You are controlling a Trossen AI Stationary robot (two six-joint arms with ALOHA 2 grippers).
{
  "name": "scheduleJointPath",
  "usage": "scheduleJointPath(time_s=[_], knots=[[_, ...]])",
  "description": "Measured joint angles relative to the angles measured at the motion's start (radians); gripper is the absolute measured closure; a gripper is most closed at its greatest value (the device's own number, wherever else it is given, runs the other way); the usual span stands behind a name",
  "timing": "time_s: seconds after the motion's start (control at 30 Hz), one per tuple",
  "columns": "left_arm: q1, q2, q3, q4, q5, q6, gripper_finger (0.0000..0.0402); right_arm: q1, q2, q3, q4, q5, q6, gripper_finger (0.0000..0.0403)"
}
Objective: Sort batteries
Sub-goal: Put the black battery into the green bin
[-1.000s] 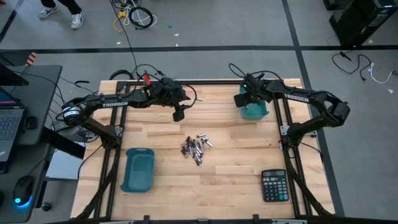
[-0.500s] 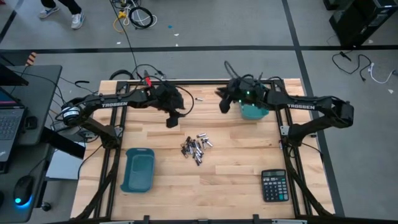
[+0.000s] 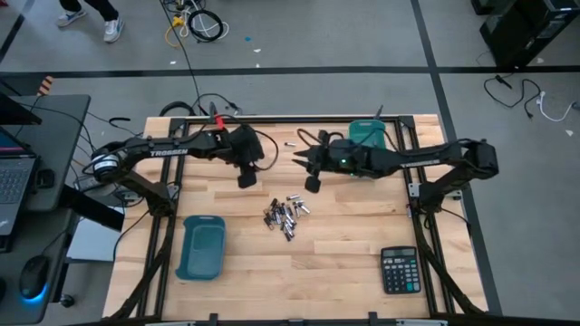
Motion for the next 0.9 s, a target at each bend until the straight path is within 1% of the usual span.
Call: scheduleJointPath(time_s=[0.07,0.2,0.33,0.4,0.47,0.63,0.9], knots=[[0.009,-0.025,0.0,0.01,-0.025,-0.027,0.022,0.001,0.04,0.05,-0.053,-0.012,0.01,0.0323],[0.012,-0.079,0.0,0.033,-0.028,-0.052,0.022,0.002,0.13,0.164,-0.172,-0.033,0.009,0.0323],[-0.005,-0.139,0.001,0.059,-0.031,-0.049,0.022,0.002,0.212,0.264,-0.268,-0.105,-0.003,0.0322],[-0.016,-0.174,-0.003,0.061,-0.031,-0.051,0.022,0.003,0.249,0.293,-0.286,-0.138,-0.014,0.0321],[-0.028,-0.217,-0.017,0.099,-0.023,-0.05,0.022,0.003,0.282,0.311,-0.289,-0.162,-0.018,0.0321],[-0.045,-0.363,-0.123,0.211,-0.018,-0.053,0.022,0.011,0.335,0.318,-0.294,-0.197,-0.012,0.0319],[-0.09,-0.594,-0.32,0.371,-0.017,-0.1,0.022,0.018,0.362,0.319,-0.271,-0.24,0.004,0.0305]])
